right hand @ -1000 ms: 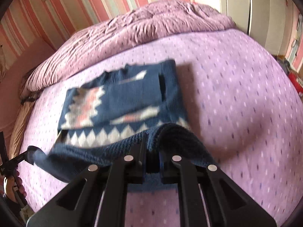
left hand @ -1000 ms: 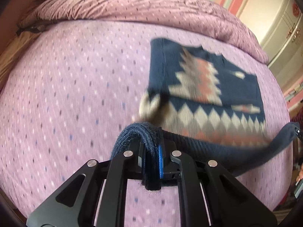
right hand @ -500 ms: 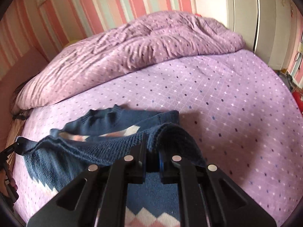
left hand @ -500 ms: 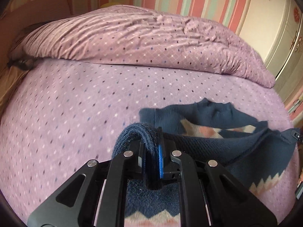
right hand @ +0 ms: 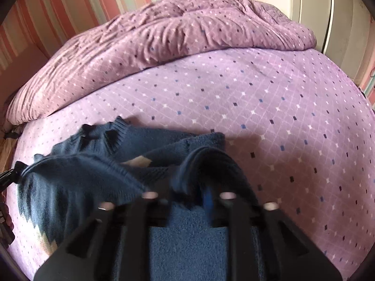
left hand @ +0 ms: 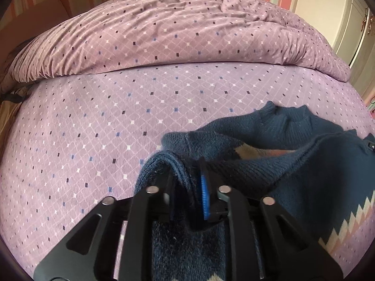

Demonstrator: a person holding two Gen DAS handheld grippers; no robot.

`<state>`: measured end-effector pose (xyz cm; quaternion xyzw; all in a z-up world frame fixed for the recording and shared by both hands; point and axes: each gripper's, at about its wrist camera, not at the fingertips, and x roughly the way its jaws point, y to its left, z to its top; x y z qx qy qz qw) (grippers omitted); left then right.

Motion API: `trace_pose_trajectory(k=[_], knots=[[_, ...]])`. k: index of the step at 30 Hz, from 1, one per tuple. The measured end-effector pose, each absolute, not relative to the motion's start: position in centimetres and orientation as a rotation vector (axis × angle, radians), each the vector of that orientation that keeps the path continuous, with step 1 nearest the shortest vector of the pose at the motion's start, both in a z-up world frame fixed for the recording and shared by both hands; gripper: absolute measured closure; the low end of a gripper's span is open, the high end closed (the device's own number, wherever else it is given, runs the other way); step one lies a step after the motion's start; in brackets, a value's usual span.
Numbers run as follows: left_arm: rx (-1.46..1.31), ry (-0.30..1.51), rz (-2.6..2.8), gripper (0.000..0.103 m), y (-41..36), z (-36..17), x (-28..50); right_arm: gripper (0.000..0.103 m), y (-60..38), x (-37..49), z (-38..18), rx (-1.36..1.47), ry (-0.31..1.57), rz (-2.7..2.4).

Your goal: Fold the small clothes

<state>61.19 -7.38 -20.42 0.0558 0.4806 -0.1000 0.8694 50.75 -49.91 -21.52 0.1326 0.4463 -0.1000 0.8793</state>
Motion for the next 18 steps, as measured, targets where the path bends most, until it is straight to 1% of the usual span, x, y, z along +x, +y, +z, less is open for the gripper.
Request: trace_pose_trajectory(k=[1,2,3,5,9,11,12,13,14,16,17,18], knots=[[0.119,0.995,-0.198,0.042,-7.4,-20.1,60.9,0.037,-49.6,50.4,-20.9,0.249,0.904,-0.216],[0.141,0.967,-0.154,0.005,-7.4,-19.6,60.4,0.030,-49.3,50.1,-20.4,0.223,0.882,-0.228],[0.171,0.915,-0.109,0.004,-7.3,-18.9,59.7,0.030,-48.9,49.9,-19.8,0.192,0.861,-0.232],[0.191,0.879,-0.127,0.003,-7.2,-18.1,59.1,0.030,-48.3,49.7,-19.0,0.145,0.852,-0.205],[0.153,0.897,-0.125,0.003,-6.3,-17.5,58.3,0.031,-47.6,49.3,-18.4,0.099,0.842,-0.186],[0.135,0.894,-0.137,0.003,-6.1,-17.2,57.7,0.033,-47.4,48.8,-18.2,0.105,0.836,-0.175],[0.126,0.896,-0.151,0.003,-6.1,-17.0,57.4,0.035,-47.3,48.5,-18.2,0.114,0.834,-0.165],[0.123,0.897,-0.162,0.003,-6.3,-17.0,57.1,0.044,-47.2,48.4,-18.3,0.121,0.838,-0.155],[0.124,0.902,-0.175,0.003,-6.5,-17.0,57.1,0.048,-47.2,48.4,-18.5,0.135,0.859,-0.132],[0.132,0.911,-0.197,0.003,-7.4,-17.3,57.1,0.065,-47.1,48.5,-19.3,0.147,0.887,-0.108],[0.136,0.913,-0.212,0.003,-7.9,-17.5,57.4,0.071,-47.0,48.8,-20.2,0.140,0.913,-0.099],[0.138,0.913,-0.221,0.003,-8.2,-17.6,57.5,0.073,-46.9,49.2,-20.7,0.132,0.925,-0.102]])
